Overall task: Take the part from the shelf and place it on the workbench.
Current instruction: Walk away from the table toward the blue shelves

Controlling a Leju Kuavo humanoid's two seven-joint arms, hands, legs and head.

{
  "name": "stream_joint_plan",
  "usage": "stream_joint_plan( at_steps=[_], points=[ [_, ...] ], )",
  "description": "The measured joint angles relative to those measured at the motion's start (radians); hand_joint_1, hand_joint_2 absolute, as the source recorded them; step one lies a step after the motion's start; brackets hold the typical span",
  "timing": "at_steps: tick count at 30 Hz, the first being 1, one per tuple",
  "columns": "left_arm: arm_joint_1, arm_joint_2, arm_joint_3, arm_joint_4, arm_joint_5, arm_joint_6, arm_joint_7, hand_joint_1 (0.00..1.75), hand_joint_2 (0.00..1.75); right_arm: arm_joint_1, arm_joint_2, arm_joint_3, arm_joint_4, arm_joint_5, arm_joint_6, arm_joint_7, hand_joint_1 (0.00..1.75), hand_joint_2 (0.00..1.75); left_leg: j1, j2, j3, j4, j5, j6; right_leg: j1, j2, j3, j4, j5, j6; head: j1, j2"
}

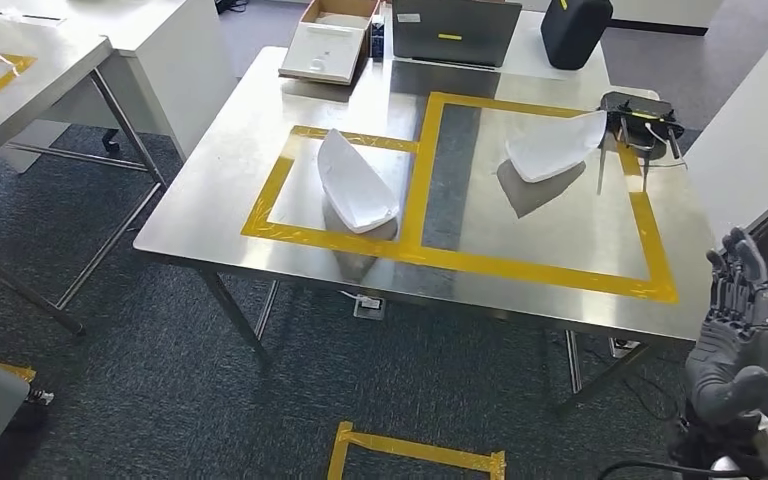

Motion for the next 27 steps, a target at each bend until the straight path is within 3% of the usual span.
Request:
stream_joint_plan(
  at_steps=[2,4,6,8,9,10,12,13,14,15,17,19,20,21,23,24,25,27],
  points=[
    [0.001,-0.005,-0.003,0.0,-0.002,0.0,0.003,0.0,0.0,0.015,0.006,-0.021,-0.006,0.003,-0.015,0.004,0.0,0.0,0.0,0.002,-0.028,0.011,0.015,-0.005,0.0,0.0,0.093,-0.104,0.046,-0.004,0.0,0.0],
    [0.001,-0.01,-0.004,0.0,-0.002,0.0,0.004,0.0,0.0,0.026,0.013,-0.047,-0.009,-0.002,-0.028,0.015,0.0,0.0,-0.002,0.002,-0.044,0.02,0.029,-0.015,0.004,0.0,0.18,-0.235,0.044,-0.015,-0.001,0.0],
    [0.001,-0.011,-0.004,0.0,-0.001,0.002,0.005,0.0,0.0,0.041,0.021,-0.082,-0.008,-0.009,-0.04,0.027,0.0,0.0,-0.003,0.0,-0.047,0.019,0.044,-0.028,0.01,0.001,0.201,-0.283,0.033,-0.029,-0.002,0.0],
    [0.004,-0.01,-0.004,0.0,0.0,0.003,0.007,0.0,0.0,0.056,0.031,-0.12,-0.006,-0.008,-0.058,0.031,0.0,0.0,0.0,-0.002,-0.05,0.017,0.049,-0.041,0.008,0.0,0.188,-0.286,0.05,-0.045,-0.003,0.0],
    [0.006,-0.01,-0.004,0.0,0.001,0.005,0.008,0.0,0.0,0.063,0.038,-0.138,-0.004,-0.01,-0.066,0.033,0.0,0.0,0.001,-0.003,-0.058,0.03,0.027,-0.048,0.006,-0.002,0.18,-0.288,0.061,-0.053,-0.004,0.0],
    [0.008,-0.009,-0.004,0.0,0.003,0.008,0.009,0.0,0.0,0.07,0.045,-0.154,-0.002,-0.017,-0.07,0.035,0.0,0.0,0.002,-0.004,-0.07,0.061,-0.013,-0.053,0.004,-0.003,0.169,-0.291,0.074,-0.06,-0.005,0.0],
    [0.01,-0.009,-0.004,0.0,0.014,0.014,0.007,0.0,0.0,0.085,0.06,-0.191,0.004,-0.038,-0.068,0.043,0.0,0.0,0.003,-0.005,-0.1,0.174,-0.117,-0.062,0.004,-0.004,0.14,-0.289,0.097,-0.066,-0.006,0.0],
    [0.01,-0.008,-0.004,0.0,0.021,0.017,0.006,0.0,0.0,0.092,0.068,-0.211,0.009,-0.043,-0.068,0.051,0.0,0.0,0.004,-0.005,-0.109,0.235,-0.148,-0.065,0.005,-0.005,0.124,-0.287,0.109,-0.066,-0.007,0.0],
    [0.011,-0.007,-0.004,0.0,0.026,0.018,0.004,0.0,0.0,0.097,0.077,-0.233,0.016,-0.04,-0.073,0.06,0.0,0.0,0.004,-0.005,-0.108,0.279,-0.154,-0.066,0.005,-0.005,0.107,-0.285,0.121,-0.065,-0.007,0.0],
    [0.011,-0.006,-0.004,0.0,0.031,0.018,0.002,0.0,0.0,0.102,0.084,-0.255,0.024,-0.025,-0.083,0.074,0.0,0.0,0.004,-0.005,-0.092,0.292,-0.137,-0.065,0.005,-0.005,0.09,-0.282,0.132,-0.063,-0.007,0.0],
    [0.011,-0.002,-0.004,0.0,0.035,0.018,0.002,0.0,0.0,0.104,0.094,-0.299,0.054,0.03,-0.117,0.115,0.0,0.0,0.003,-0.006,-0.008,0.216,-0.084,-0.058,0.006,-0.006,0.06,-0.275,0.154,-0.058,-0.007,0.0],
    [0.01,0.0,-0.004,-0.001,0.038,0.02,0.004,0.0,0.0,0.095,0.098,-0.344,0.113,0.129,-0.159,0.174,0.0,0.0,-0.001,-0.008,0.097,0.074,-0.091,-0.047,0.007,-0.006,0.042,-0.271,0.174,-0.048,-0.007,0.0],
    [0.01,0.0,-0.003,-0.001,0.04,0.021,0.006,0.0,0.0,0.082,0.097,-0.367,0.165,0.191,-0.177,0.203,0.0,0.0,-0.003,-0.008,0.127,0.023,-0.105,-0.041,0.008,-0.006,0.038,-0.272,0.184,-0.042,-0.008,0.0],
    [0.01,0.0,-0.003,-0.001,0.042,0.022,0.009,0.0,0.0,0.064,0.094,-0.39,0.231,0.253,-0.191,0.227,0.0,0.0,-0.006,-0.009,0.138,-0.004,-0.115,-0.035,0.008,-0.005,0.038,-0.275,0.194,-0.035,-0.009,0.0],
    [0.01,-0.002,-0.002,-0.001,0.042,0.02,0.014,0.0,0.0,0.014,0.081,-0.431,0.405,0.35,-0.19,0.262,0.0,0.0,-0.005,-0.006,0.124,-0.013,-0.098,-0.018,0.006,-0.003,0.036,-0.284,0.21,-0.02,-0.011,0.0],
    [0.008,-0.004,-0.001,-0.001,0.04,0.017,0.017,0.0,0.0,-0.015,0.069,-0.448,0.514,0.382,-0.174,0.275,0.0,0.0,-0.004,-0.004,0.113,-0.016,-0.084,-0.008,0.004,-0.002,0.029,-0.278,0.194,-0.012,-0.011,0.0],
    [0.007,-0.005,-0.001,-0.001,0.037,0.014,0.019,0.0,0.0,-0.046,0.053,-0.464,0.639,0.401,-0.147,0.299,0.0,0.0,-0.003,-0.001,0.099,-0.02,-0.067,0.0,0.003,-0.001,0.019,-0.254,0.159,-0.006,-0.01,0.0],
    [0.004,-0.006,-0.001,-0.001,0.029,0.011,0.022,0.0,0.0,-0.097,0.027,-0.497,0.897,0.394,-0.062,0.367,0.0,0.0,-0.002,0.0,0.067,-0.021,-0.037,0.009,0.0,0.0,-0.009,-0.151,0.05,0.004,-0.007,0.0]
  ],
)
